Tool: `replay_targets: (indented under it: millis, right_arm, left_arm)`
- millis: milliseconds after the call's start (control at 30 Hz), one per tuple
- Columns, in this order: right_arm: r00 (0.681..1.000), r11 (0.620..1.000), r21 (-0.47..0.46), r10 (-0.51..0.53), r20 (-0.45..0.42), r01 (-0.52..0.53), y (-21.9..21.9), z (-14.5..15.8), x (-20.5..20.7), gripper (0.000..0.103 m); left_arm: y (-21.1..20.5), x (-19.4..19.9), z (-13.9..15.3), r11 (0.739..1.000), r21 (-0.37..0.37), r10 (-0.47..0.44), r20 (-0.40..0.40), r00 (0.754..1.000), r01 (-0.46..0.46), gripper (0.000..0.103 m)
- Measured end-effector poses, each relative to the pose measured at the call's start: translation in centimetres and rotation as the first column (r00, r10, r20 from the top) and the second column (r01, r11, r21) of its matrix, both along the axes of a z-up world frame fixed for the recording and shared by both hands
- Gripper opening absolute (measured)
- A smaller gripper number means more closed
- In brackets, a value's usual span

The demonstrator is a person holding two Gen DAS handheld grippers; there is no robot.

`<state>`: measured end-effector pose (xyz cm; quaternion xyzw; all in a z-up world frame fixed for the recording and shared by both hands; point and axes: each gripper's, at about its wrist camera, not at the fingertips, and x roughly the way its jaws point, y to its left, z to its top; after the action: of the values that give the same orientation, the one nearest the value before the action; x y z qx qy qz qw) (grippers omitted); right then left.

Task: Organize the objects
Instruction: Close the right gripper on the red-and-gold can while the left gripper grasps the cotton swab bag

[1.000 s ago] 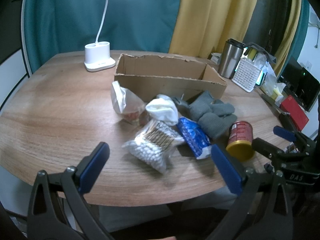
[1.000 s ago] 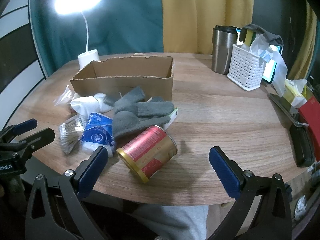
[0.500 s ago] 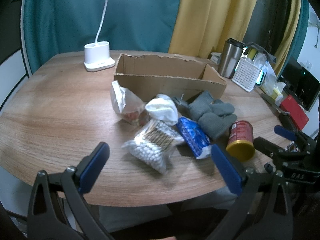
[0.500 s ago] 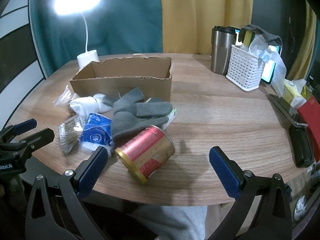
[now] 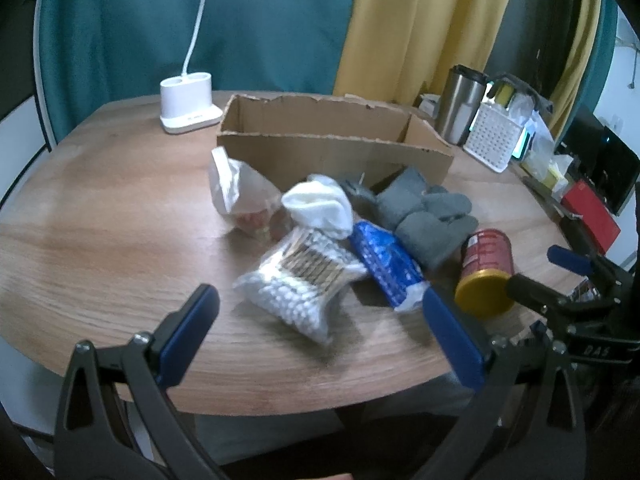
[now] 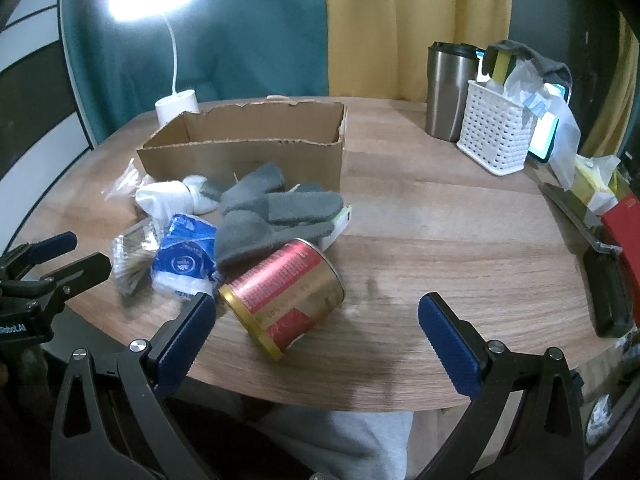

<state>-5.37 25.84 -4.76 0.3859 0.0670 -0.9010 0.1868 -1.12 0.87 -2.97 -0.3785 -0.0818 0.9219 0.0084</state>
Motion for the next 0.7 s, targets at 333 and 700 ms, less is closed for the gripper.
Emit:
replay_targets:
  millis: [333, 700]
  right_arm:
    - [0.999, 0.999, 0.029, 0.044, 0.012, -0.045, -0.3, -1.3, -1.2, 0.103]
    - [0.994, 0.992, 0.064, 0.105, -0.008, -0.104, -1.3, -1.7, -2.5, 0.103]
  left_arm:
    - [-0.5, -1.1, -1.5, 1.0, -0.017, 0.012, 0.029, 1.0, -0.011, 0.103]
    - [-1.2, -2.6, -2.8, 0.999, -0.034, 0.014, 0.064, 0.998, -0.012, 0.103]
